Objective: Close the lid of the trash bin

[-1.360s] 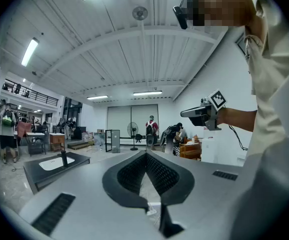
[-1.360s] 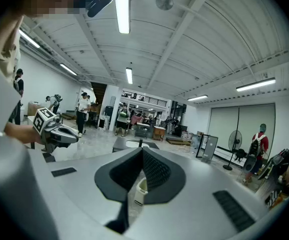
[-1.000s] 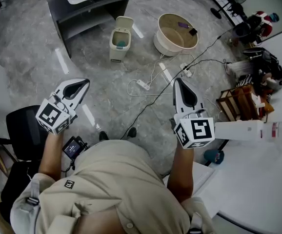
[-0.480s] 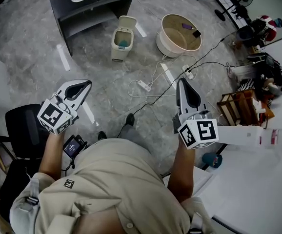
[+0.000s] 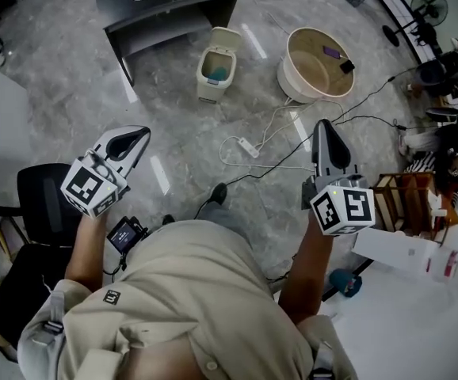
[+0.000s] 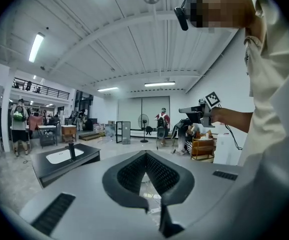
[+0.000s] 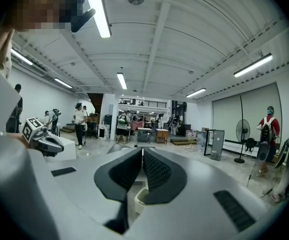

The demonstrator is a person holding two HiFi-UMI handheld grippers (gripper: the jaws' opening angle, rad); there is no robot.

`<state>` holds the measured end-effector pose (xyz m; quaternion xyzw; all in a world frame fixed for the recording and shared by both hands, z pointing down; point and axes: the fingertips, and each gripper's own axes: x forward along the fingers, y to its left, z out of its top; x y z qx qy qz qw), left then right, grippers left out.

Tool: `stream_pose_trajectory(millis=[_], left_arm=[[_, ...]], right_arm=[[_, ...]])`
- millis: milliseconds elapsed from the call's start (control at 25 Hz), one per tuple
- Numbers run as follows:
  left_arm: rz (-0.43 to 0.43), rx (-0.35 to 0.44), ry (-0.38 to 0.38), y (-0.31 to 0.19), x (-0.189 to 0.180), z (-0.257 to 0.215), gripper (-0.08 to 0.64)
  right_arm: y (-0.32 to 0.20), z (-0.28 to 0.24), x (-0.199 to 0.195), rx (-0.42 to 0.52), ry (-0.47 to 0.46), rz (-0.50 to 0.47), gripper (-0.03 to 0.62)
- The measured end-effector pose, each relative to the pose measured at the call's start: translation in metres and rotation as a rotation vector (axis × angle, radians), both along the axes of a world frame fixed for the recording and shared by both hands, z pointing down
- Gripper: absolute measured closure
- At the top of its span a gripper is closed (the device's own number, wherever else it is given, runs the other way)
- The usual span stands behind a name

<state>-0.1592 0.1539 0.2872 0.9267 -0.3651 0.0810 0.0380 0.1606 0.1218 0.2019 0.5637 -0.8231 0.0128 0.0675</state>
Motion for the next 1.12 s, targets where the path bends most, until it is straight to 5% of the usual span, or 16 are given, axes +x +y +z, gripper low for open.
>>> stream_pose_trajectory(millis=[640,1120], left_arm=[[-0.045,-0.034,-0.037,-0.109,0.123,-0.003,0.546],[0.021,-0.052,-0.102,-0.151,0.200,0.002,0.546]], right_arm=[[-0.137,0.031,0.106,-0.046,-0.038,-0.071,0.566],[-0.158,0.078,0.109,-0.102,-0.097,-0.167,0.566]])
